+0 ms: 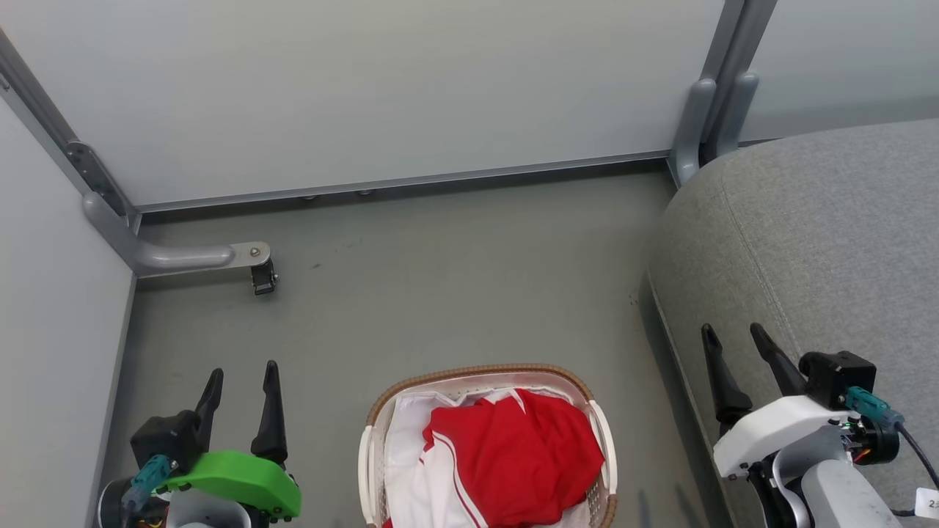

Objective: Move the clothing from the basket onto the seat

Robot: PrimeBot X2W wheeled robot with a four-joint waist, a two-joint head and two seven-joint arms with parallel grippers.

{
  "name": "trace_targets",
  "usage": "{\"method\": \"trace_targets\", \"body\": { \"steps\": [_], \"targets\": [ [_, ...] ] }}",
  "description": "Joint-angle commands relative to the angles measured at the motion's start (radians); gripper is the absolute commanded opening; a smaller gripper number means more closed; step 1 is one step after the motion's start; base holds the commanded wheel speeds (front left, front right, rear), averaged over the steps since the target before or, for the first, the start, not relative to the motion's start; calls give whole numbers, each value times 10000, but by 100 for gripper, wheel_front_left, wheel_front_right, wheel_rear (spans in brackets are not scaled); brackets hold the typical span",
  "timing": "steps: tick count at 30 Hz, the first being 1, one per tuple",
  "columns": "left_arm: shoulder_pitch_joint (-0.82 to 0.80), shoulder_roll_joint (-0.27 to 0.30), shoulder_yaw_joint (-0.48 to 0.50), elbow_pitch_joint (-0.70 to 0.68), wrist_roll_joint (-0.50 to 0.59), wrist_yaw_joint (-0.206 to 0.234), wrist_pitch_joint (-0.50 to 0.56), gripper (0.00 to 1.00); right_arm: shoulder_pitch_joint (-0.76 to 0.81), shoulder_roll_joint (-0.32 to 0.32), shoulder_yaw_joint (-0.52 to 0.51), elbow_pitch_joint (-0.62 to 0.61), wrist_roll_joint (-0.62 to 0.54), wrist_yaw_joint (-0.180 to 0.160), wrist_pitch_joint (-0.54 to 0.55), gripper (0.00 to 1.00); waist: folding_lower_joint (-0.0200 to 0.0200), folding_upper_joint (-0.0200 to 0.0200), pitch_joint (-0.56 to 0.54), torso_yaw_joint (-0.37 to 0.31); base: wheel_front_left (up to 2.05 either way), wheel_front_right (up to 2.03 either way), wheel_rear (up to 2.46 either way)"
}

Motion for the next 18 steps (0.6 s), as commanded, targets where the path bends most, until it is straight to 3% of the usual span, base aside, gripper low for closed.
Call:
{"method": "trace_targets", "body": {
  "steps": [1,18],
  "targets": [
    [-165,-8,15,-23,281,-24,-92,100,-117,-32,6,13,-264,3,-111,100,0,0,-1,13,0,0,0],
    [163,-109,24,-48,1473,-30,-422,100,141,123,-137,60,-1525,2,-426,100,0,0,56,108,0,0,0]
  ]
}}
